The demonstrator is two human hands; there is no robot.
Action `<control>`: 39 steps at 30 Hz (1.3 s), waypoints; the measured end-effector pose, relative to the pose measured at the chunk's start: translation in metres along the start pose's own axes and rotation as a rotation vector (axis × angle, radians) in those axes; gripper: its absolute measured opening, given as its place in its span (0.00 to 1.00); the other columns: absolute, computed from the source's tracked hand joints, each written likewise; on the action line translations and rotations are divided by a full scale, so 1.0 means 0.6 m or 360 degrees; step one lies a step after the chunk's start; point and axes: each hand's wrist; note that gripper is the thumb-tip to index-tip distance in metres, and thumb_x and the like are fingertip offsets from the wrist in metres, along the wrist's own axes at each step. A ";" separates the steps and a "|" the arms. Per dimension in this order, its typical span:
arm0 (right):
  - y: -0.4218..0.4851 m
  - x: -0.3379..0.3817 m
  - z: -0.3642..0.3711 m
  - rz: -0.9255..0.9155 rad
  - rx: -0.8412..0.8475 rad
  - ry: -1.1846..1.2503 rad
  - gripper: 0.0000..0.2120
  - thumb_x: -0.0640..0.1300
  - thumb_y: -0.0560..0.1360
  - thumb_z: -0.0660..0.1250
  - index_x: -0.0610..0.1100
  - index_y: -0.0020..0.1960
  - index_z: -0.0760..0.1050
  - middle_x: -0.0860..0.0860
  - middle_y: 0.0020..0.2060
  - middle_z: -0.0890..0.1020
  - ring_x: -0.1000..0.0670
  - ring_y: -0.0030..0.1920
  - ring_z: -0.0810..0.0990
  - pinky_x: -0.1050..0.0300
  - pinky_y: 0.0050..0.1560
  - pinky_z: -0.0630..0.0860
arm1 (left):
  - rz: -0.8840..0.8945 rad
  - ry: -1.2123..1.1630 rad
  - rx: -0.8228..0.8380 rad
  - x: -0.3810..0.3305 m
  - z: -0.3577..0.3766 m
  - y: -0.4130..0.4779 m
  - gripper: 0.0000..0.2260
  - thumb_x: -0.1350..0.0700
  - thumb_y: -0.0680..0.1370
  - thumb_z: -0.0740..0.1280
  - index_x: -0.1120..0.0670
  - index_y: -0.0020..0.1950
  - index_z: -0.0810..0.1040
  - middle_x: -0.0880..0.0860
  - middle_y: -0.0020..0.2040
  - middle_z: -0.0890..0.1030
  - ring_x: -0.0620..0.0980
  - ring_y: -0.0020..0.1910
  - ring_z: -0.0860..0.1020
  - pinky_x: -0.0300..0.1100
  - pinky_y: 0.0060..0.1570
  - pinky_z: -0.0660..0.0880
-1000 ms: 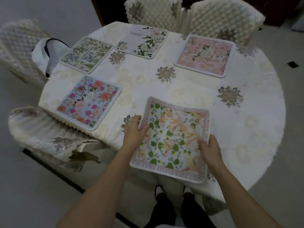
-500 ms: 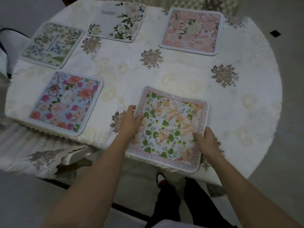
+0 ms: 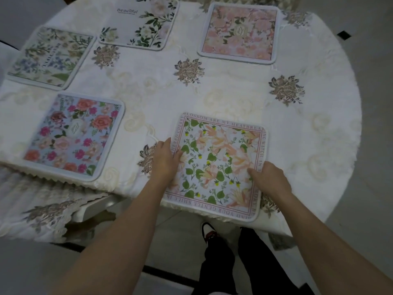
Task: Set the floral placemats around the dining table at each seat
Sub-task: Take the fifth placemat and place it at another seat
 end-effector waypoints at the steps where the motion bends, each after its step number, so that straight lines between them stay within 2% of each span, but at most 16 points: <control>1: 0.000 0.000 -0.001 0.0031 0.0015 -0.0073 0.19 0.56 0.80 0.63 0.43 0.61 0.76 0.44 0.54 0.82 0.44 0.47 0.77 0.51 0.49 0.77 | 0.0011 0.0023 -0.0006 -0.001 0.002 0.001 0.23 0.53 0.81 0.66 0.60 0.73 0.68 0.61 0.64 0.72 0.59 0.63 0.71 0.48 0.60 0.68; 7: -0.002 0.003 -0.001 0.0113 0.0014 -0.0157 0.21 0.59 0.79 0.63 0.43 0.61 0.77 0.44 0.52 0.82 0.43 0.46 0.78 0.50 0.49 0.78 | 0.0080 0.0122 -0.0035 0.008 0.015 0.008 0.21 0.53 0.81 0.65 0.62 0.71 0.68 0.63 0.62 0.71 0.61 0.60 0.71 0.47 0.56 0.68; 10: -0.005 0.002 0.000 0.0121 -0.0026 -0.0215 0.22 0.61 0.78 0.63 0.44 0.60 0.75 0.46 0.50 0.81 0.42 0.47 0.79 0.50 0.47 0.77 | 0.0097 0.0323 -0.0143 0.017 0.021 0.006 0.23 0.50 0.80 0.66 0.61 0.71 0.70 0.63 0.62 0.71 0.61 0.60 0.70 0.53 0.59 0.69; 14: -0.012 -0.007 0.002 0.0115 -0.0203 -0.0353 0.25 0.64 0.76 0.65 0.44 0.56 0.66 0.44 0.52 0.81 0.43 0.43 0.76 0.52 0.38 0.70 | 0.0096 0.0472 -0.0229 0.019 0.025 0.000 0.25 0.47 0.80 0.66 0.55 0.74 0.67 0.60 0.66 0.69 0.61 0.64 0.68 0.60 0.62 0.67; 17: -0.020 -0.007 0.007 0.0064 -0.0403 -0.0371 0.25 0.62 0.75 0.68 0.44 0.57 0.64 0.45 0.51 0.79 0.42 0.43 0.77 0.53 0.36 0.68 | 0.0300 0.0556 -0.0306 0.008 0.030 -0.006 0.24 0.53 0.79 0.65 0.52 0.74 0.67 0.59 0.71 0.68 0.60 0.69 0.68 0.60 0.66 0.64; 19: -0.022 0.000 0.023 -0.0150 -0.0643 -0.0398 0.22 0.54 0.76 0.69 0.42 0.62 0.68 0.43 0.54 0.77 0.40 0.49 0.77 0.49 0.41 0.72 | 0.0601 0.0604 -0.0290 -0.007 0.041 -0.011 0.24 0.58 0.78 0.65 0.52 0.74 0.68 0.58 0.74 0.68 0.59 0.72 0.67 0.60 0.68 0.63; 22: -0.023 0.036 0.074 -0.0663 -0.0800 -0.0464 0.19 0.41 0.77 0.66 0.40 0.67 0.71 0.39 0.60 0.76 0.39 0.57 0.75 0.42 0.54 0.76 | 0.1025 0.0690 -0.0064 -0.039 0.076 -0.016 0.24 0.51 0.80 0.62 0.51 0.77 0.66 0.55 0.78 0.64 0.55 0.76 0.63 0.58 0.75 0.58; 23: -0.020 0.052 0.092 -0.0785 -0.0742 -0.0447 0.21 0.41 0.78 0.65 0.39 0.70 0.70 0.39 0.65 0.74 0.39 0.64 0.73 0.41 0.64 0.73 | 0.1075 0.0716 0.0014 -0.046 0.089 -0.017 0.25 0.48 0.81 0.59 0.51 0.78 0.63 0.54 0.79 0.62 0.54 0.78 0.60 0.57 0.76 0.56; 24: -0.017 0.068 0.109 -0.0871 -0.0655 -0.0435 0.23 0.42 0.80 0.63 0.40 0.74 0.66 0.40 0.71 0.71 0.39 0.71 0.69 0.42 0.73 0.66 | 0.1093 0.0724 0.0074 -0.047 0.100 -0.018 0.25 0.47 0.82 0.56 0.52 0.79 0.62 0.53 0.80 0.61 0.53 0.79 0.58 0.57 0.77 0.55; 25: -0.012 0.081 0.124 -0.0924 -0.0556 -0.0441 0.25 0.43 0.82 0.59 0.40 0.78 0.61 0.41 0.76 0.65 0.41 0.77 0.61 0.45 0.78 0.55 | 0.1099 0.0725 0.0113 -0.044 0.107 -0.018 0.26 0.47 0.82 0.54 0.53 0.79 0.62 0.53 0.80 0.61 0.53 0.79 0.57 0.57 0.77 0.55; 26: -0.004 0.090 0.137 -0.0961 -0.0473 -0.0457 0.26 0.45 0.84 0.54 0.40 0.80 0.55 0.42 0.80 0.59 0.43 0.80 0.54 0.47 0.80 0.48 | 0.1109 0.0739 0.0130 -0.036 0.113 -0.016 0.25 0.48 0.82 0.53 0.54 0.79 0.61 0.54 0.80 0.62 0.53 0.80 0.57 0.58 0.76 0.57; 28: 0.013 0.086 0.152 -0.1014 -0.0404 -0.0516 0.28 0.49 0.84 0.47 0.41 0.82 0.48 0.44 0.81 0.52 0.46 0.81 0.47 0.47 0.80 0.44 | 0.1100 0.0802 0.0130 -0.018 0.119 -0.015 0.25 0.49 0.83 0.53 0.53 0.80 0.59 0.53 0.81 0.59 0.53 0.80 0.54 0.58 0.76 0.57; 31: 0.029 0.053 0.152 -0.1082 -0.0450 -0.0712 0.31 0.56 0.84 0.44 0.40 0.82 0.48 0.45 0.81 0.50 0.47 0.81 0.45 0.46 0.80 0.45 | 0.1032 0.0867 0.0094 0.001 0.115 -0.012 0.26 0.45 0.84 0.48 0.48 0.81 0.53 0.50 0.82 0.53 0.50 0.81 0.49 0.56 0.77 0.53; 34: 0.032 0.027 0.134 -0.1066 -0.0444 -0.0853 0.36 0.63 0.83 0.45 0.40 0.82 0.44 0.45 0.82 0.45 0.48 0.81 0.41 0.45 0.80 0.45 | 0.0916 0.0884 0.0052 0.023 0.095 -0.007 0.27 0.40 0.83 0.47 0.45 0.82 0.47 0.49 0.82 0.47 0.49 0.81 0.45 0.55 0.78 0.50; 36: 0.030 0.016 0.121 -0.1014 -0.0428 -0.0857 0.37 0.64 0.83 0.45 0.41 0.82 0.40 0.46 0.82 0.42 0.49 0.81 0.39 0.45 0.80 0.44 | 0.0858 0.0890 0.0042 0.039 0.081 -0.002 0.28 0.39 0.83 0.47 0.45 0.82 0.44 0.49 0.82 0.45 0.49 0.81 0.42 0.55 0.78 0.49; 39: 0.031 -0.001 0.109 -0.0964 -0.0425 -0.0895 0.38 0.64 0.82 0.44 0.42 0.81 0.38 0.46 0.81 0.40 0.49 0.81 0.37 0.44 0.80 0.45 | 0.0837 0.0872 0.0037 0.046 0.077 0.000 0.30 0.38 0.83 0.47 0.47 0.82 0.43 0.50 0.82 0.44 0.49 0.81 0.42 0.55 0.79 0.49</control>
Point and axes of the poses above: each hand's wrist, its own y-axis towards the middle knuckle, its own z-axis out of the palm, x = y × z
